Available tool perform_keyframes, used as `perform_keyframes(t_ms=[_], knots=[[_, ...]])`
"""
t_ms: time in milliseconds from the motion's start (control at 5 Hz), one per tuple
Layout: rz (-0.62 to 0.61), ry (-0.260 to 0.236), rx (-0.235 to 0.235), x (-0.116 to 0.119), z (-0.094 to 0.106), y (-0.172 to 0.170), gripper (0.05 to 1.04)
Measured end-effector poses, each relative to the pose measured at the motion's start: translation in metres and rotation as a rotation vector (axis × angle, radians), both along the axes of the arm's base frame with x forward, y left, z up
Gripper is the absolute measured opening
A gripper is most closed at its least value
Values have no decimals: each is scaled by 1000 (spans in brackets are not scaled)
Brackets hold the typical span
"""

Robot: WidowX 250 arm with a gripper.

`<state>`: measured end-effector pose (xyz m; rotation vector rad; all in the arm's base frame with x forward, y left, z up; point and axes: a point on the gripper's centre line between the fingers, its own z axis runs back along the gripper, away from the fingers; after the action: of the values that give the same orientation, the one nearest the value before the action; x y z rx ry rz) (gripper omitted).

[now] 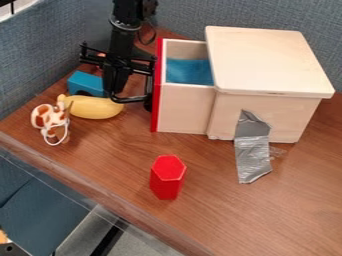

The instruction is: Open the drawer

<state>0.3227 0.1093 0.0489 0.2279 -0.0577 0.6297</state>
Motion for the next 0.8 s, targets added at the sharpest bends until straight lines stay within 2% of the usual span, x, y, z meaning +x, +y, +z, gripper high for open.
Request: perform_keyframes(t_ms=[800], knots=[[15,9,18,-4,1,13,103]])
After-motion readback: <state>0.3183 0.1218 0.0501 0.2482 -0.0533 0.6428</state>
